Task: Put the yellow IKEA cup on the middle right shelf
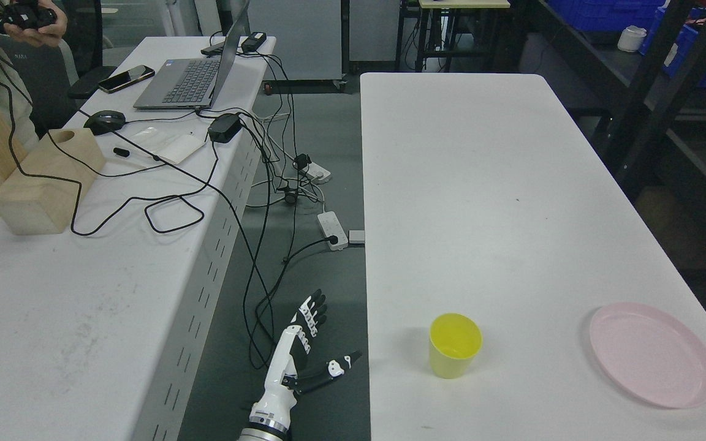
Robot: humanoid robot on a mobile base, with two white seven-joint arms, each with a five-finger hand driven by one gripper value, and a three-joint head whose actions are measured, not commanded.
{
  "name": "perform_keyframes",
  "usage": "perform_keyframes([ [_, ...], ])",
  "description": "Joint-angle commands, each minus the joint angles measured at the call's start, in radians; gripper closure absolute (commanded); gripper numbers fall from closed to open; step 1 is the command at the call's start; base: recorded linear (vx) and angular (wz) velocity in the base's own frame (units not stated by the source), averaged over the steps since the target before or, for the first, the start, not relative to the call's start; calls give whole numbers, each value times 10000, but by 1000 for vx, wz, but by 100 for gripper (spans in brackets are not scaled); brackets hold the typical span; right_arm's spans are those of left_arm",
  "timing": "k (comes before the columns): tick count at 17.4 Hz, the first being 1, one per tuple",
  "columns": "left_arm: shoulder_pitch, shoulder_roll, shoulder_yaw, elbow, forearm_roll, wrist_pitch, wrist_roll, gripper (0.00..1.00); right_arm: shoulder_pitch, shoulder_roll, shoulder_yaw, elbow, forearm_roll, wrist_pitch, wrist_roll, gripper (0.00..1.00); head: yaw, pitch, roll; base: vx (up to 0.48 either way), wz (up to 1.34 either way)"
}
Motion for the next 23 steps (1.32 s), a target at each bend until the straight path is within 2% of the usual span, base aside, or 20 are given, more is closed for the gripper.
perform_keyframes([
  [1,181,173,-2516,-1736,-305,-10,11,0,61,-174,0,-4,0,-5,-1,1,0,0,0,0,0],
  [4,426,173,-3129,-2366,-720,5,11,0,61,-174,0,-4,0,-5,-1,1,0,0,0,0,0],
  [6,458,173,-3070,-2459,-767,35,42,0,61,-174,0,-4,0,-5,-1,1,0,0,0,0,0],
  [11,473,173,-1217,-2230,-752,510,88,0,61,-174,0,-4,0,-5,-1,1,0,0,0,0,0],
  [17,382,173,-51,-1694,-675,985,88,0,61,-174,0,-4,0,-5,-1,1,0,0,0,0,0],
  [20,-261,173,733,-1111,-430,1308,58,0,61,-174,0,-4,0,-5,-1,1,0,0,0,0,0],
  [23,-493,173,568,-1032,-399,1431,57,0,61,-174,0,-4,0,-5,-1,1,0,0,0,0,0],
])
